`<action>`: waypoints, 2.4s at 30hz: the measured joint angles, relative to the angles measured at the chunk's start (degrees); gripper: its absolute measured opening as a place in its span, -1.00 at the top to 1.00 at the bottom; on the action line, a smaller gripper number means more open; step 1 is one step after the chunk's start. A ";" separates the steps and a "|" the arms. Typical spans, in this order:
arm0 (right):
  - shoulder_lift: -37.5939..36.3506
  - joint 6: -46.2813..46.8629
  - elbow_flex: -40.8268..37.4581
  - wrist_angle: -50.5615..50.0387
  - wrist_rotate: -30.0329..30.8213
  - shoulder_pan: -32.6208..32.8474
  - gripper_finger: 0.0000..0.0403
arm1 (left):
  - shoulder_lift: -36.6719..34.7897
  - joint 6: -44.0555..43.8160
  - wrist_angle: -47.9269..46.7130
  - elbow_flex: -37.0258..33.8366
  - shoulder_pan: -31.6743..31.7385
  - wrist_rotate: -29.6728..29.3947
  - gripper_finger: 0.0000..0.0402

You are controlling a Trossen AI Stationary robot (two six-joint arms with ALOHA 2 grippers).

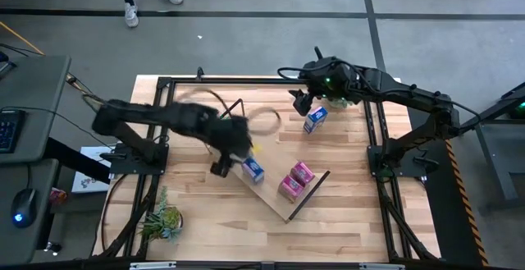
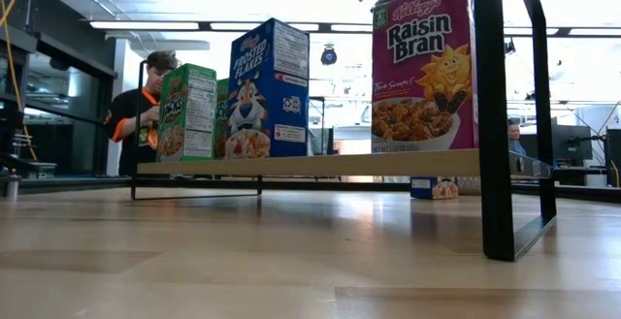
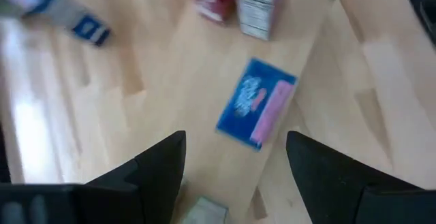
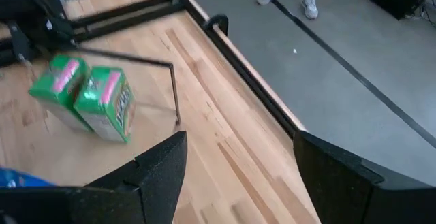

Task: Stack cereal on shelf
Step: Put the blue cereal box on the shelf

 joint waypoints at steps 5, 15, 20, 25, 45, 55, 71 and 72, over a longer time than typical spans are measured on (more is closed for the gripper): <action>-0.02 1.64 0.00 -6.24 0.32 0.00 -0.30 | -14.36 -3.13 17.09 -15.36 3.61 0.21 -0.21; -0.07 -0.81 -8.80 -19.15 4.64 -1.42 -0.30 | -38.71 -3.23 60.84 -48.57 8.84 -0.50 -0.21; 0.07 -18.35 -14.05 -19.34 5.33 -3.13 -0.30 | -43.04 -3.18 75.62 -56.59 8.77 -0.46 -0.21; 1.19 -32.70 -14.59 -19.07 4.89 -2.54 -0.30 | -43.79 -2.58 79.45 -59.80 8.77 -0.48 -0.21; 13.40 -36.02 -14.27 -26.36 10.43 -0.74 -0.30 | -42.45 -5.71 77.11 -59.77 8.75 -0.46 -0.21; 13.40 -35.26 -14.27 -26.50 11.56 -0.74 -0.30 | -42.45 -5.73 77.09 -59.77 8.75 -0.47 -0.21; 13.40 -34.54 -14.25 -23.95 15.19 -0.71 -0.51 | -42.43 -5.20 77.04 -59.77 8.73 -0.46 -0.21; 13.40 -33.66 -14.25 -23.92 15.20 -0.70 -0.51 | -42.43 -5.21 77.02 -59.77 8.73 -0.48 -0.21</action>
